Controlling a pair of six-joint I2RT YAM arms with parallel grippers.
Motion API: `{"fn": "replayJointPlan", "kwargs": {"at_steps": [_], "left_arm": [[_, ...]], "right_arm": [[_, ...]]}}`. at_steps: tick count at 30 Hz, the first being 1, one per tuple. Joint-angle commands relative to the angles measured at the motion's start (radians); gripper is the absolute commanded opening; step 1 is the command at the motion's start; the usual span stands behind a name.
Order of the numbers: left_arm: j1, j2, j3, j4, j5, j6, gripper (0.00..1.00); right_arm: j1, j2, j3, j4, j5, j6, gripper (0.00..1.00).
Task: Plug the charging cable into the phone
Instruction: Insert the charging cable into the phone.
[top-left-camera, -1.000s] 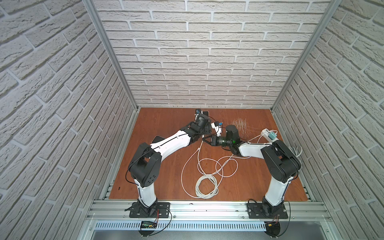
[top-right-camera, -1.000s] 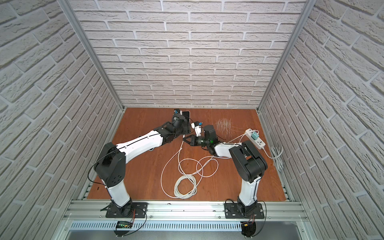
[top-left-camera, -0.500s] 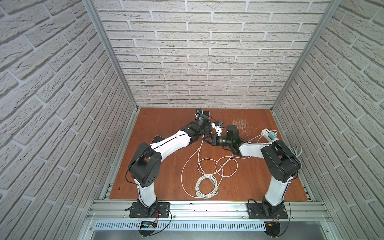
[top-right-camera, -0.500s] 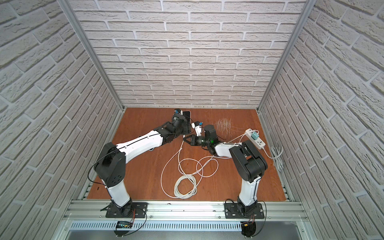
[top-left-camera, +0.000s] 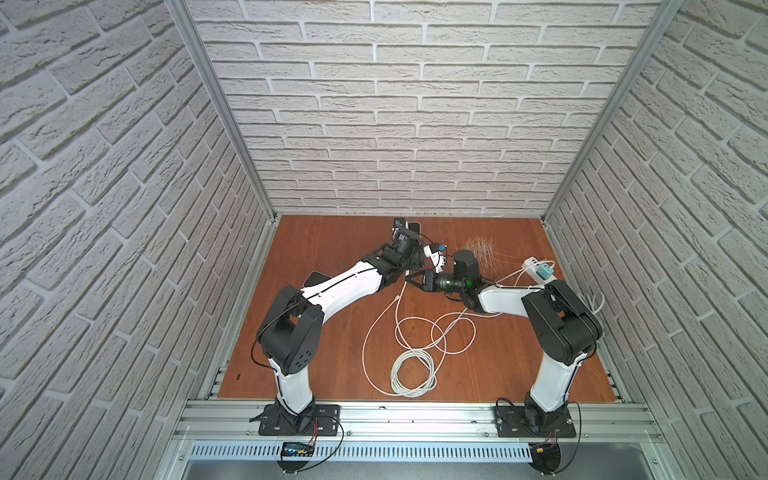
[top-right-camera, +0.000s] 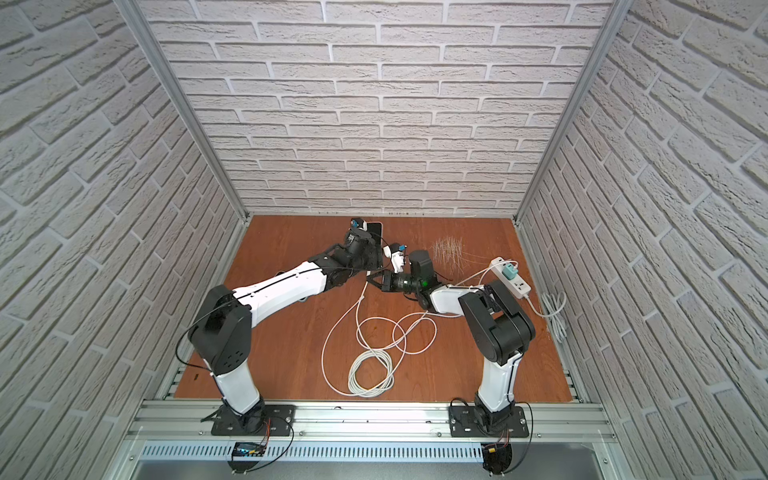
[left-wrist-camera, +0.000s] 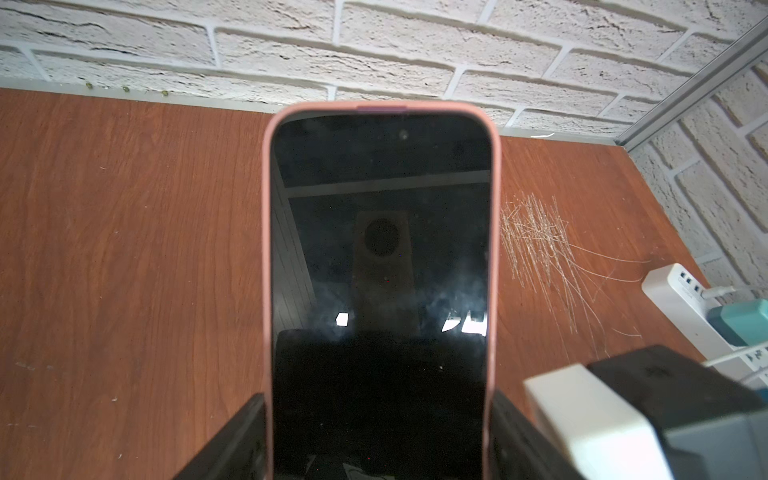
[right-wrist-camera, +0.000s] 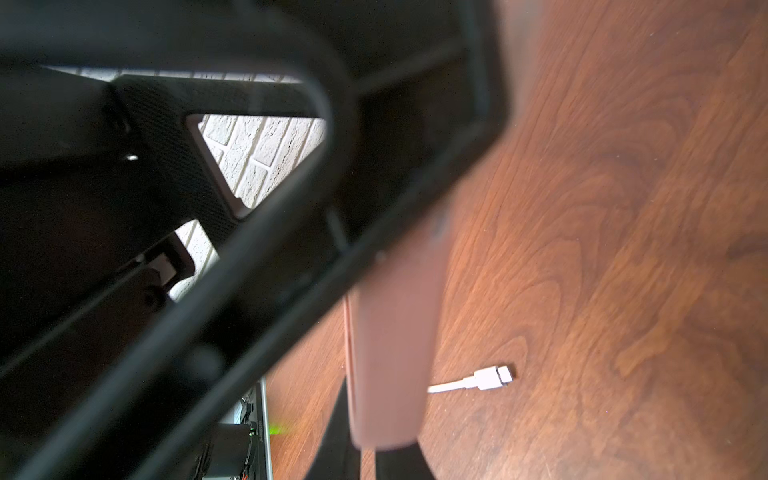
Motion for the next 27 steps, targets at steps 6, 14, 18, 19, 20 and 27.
{"fn": "replayJointPlan", "kwargs": {"at_steps": [6, 14, 18, 19, 20, 27], "left_arm": [[-0.028, -0.056, -0.015, 0.024, 0.042, 0.023, 0.47], [-0.03, -0.056, -0.019, 0.008, 0.06, 0.023, 0.47], [-0.03, -0.054, -0.018, 0.002, 0.069, 0.023, 0.47], [-0.031, -0.052, -0.018, 0.0, 0.07, 0.023, 0.47], [-0.03, -0.052, -0.018, -0.002, 0.073, 0.023, 0.47], [-0.033, -0.047, -0.024, -0.004, 0.083, 0.013, 0.47]], "right_arm": [[-0.025, -0.006, -0.012, 0.098, 0.024, 0.008, 0.03], [-0.029, -0.011, -0.021, 0.109, 0.02, 0.008, 0.03], [-0.033, -0.014, -0.025, 0.119, 0.015, 0.013, 0.03], [-0.034, -0.015, -0.027, 0.122, 0.015, 0.015, 0.03], [-0.035, -0.015, -0.029, 0.126, 0.015, 0.017, 0.03], [-0.046, -0.015, -0.042, 0.167, 0.011, 0.041, 0.03]]}}
